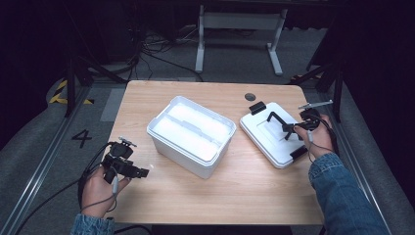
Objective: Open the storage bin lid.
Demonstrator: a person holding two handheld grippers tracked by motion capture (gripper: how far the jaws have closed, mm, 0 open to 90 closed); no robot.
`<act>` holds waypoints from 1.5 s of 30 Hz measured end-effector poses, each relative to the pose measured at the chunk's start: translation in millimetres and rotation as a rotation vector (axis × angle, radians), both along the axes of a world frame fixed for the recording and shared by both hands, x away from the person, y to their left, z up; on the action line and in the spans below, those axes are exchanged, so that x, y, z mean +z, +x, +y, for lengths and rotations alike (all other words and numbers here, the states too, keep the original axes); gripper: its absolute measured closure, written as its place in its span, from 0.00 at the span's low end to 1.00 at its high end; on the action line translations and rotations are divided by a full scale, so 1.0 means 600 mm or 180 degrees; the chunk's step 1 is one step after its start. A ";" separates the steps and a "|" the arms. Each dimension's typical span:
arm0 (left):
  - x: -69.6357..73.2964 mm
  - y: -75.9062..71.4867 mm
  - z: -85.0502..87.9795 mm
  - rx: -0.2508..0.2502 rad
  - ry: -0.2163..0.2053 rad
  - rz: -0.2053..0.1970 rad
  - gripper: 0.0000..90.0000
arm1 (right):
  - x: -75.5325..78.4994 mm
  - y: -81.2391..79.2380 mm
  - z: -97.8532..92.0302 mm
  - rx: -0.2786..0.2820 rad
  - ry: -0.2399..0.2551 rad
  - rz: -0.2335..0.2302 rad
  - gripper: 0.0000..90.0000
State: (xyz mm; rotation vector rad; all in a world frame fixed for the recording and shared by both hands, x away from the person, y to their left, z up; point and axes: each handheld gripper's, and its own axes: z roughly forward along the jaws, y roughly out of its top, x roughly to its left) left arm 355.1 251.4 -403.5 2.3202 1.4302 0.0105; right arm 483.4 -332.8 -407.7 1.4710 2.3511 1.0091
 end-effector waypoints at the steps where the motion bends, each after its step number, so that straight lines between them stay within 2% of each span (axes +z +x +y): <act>1: 0.000 0.000 0.000 0.0007 -0.0005 0.0009 0.30 | -0.004 0.000 0.000 0.0003 0.0010 0.0008 0.95; 10: -0.001 -0.001 0.000 0.0001 -0.0006 0.0011 0.30 | -0.026 0.000 -0.004 -0.0011 0.0055 0.0052 0.94; 21: -0.002 -0.001 0.001 -0.0004 -0.0003 0.0024 0.30 | -0.032 0.001 -0.005 -0.0007 0.0023 0.0069 0.94; 26: -0.002 -0.001 0.001 -0.0008 -0.0001 0.0026 0.30 | -0.034 0.002 -0.006 -0.0043 -0.0038 0.0031 0.81; 29: -0.003 -0.001 0.000 0.0006 -0.0013 0.0027 0.30 | -0.030 0.000 -0.007 -0.0075 -0.0041 -0.0026 0.73; 34: -0.003 0.001 0.000 -0.0011 0.0000 0.0031 0.30 | -0.020 -0.003 -0.009 -0.0091 -0.0057 -0.0106 0.65; 36: -0.003 0.002 -0.001 -0.0005 -0.0005 0.0048 0.30 | -0.012 -0.004 -0.011 -0.0095 -0.0049 -0.0186 0.61; 45: -0.002 0.001 -0.004 -0.0028 0.0002 0.0045 0.29 | 0.023 -0.022 -0.021 -0.0083 -0.0063 -0.0341 0.59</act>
